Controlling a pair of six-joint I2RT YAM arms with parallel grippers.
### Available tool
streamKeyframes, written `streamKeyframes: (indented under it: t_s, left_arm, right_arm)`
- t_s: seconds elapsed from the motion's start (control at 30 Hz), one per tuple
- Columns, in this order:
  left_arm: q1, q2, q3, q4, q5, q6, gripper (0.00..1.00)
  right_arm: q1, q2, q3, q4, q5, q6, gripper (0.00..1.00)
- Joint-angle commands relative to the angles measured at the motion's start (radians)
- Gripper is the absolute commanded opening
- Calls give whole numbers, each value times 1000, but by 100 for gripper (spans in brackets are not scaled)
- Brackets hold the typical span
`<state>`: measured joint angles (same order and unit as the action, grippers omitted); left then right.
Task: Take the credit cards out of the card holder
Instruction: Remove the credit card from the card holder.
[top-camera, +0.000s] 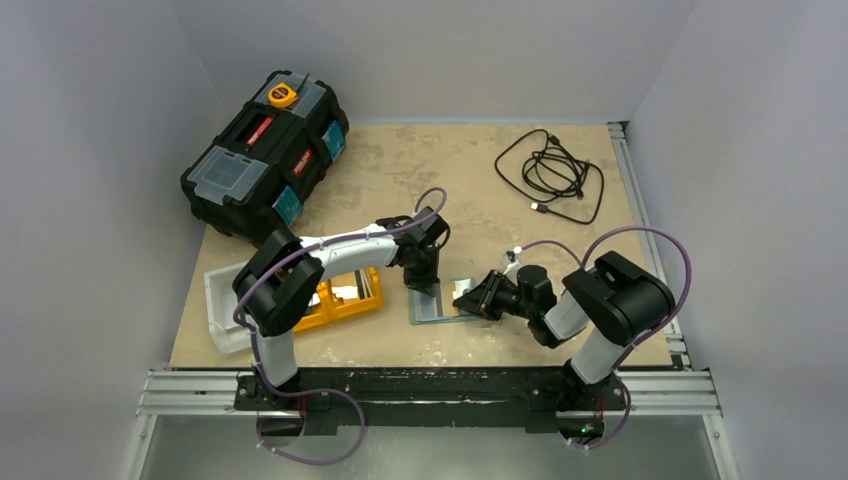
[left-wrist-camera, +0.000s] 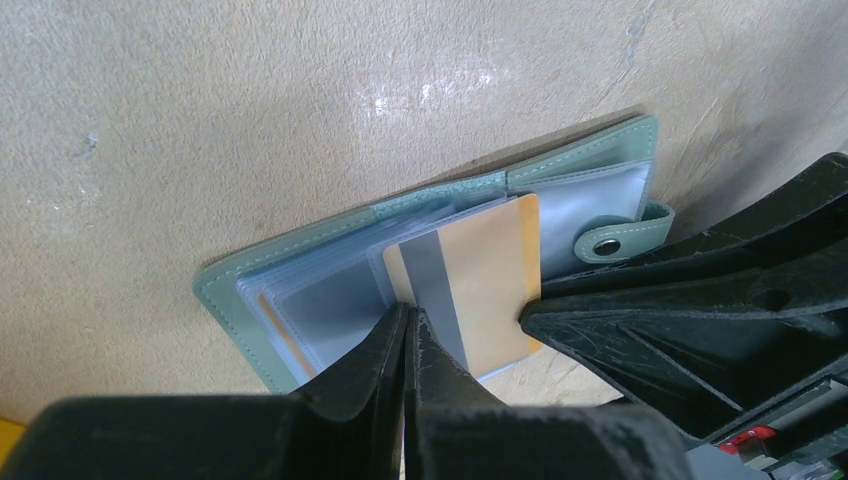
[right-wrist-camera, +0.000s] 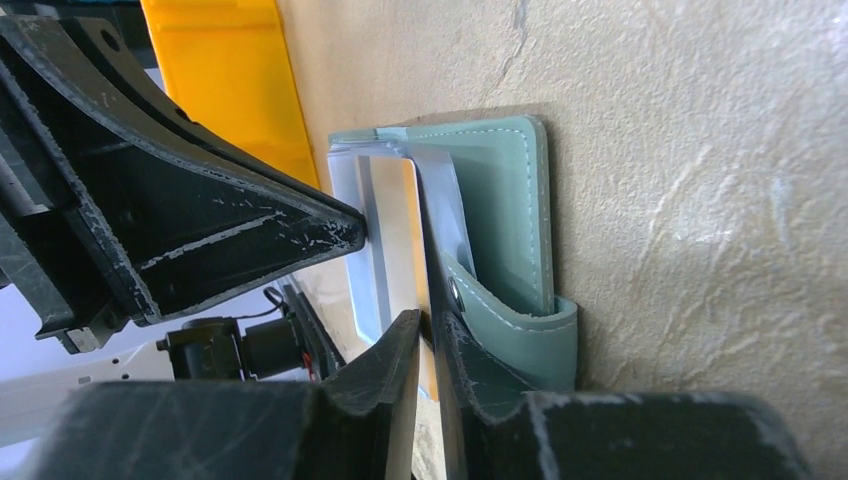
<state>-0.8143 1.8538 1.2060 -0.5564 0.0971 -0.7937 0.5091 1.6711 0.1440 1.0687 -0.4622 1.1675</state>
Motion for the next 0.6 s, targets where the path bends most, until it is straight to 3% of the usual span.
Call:
streamKeyframes:
  t_s: [0.0,0.13,0.57]
  left_arm:
    - [6,24,-43,-69,-75,12,0]
    - [8,25,-43,-72,-77,11,0]
    - [40,18,-78,-71,-85,11,0]
  right_arm:
    - [-4,26,-2,30,-9,4,10]
    - [-4,13,-15,23,6,6,0]
    - [-35,-186,-37,-233,102,-67,0]
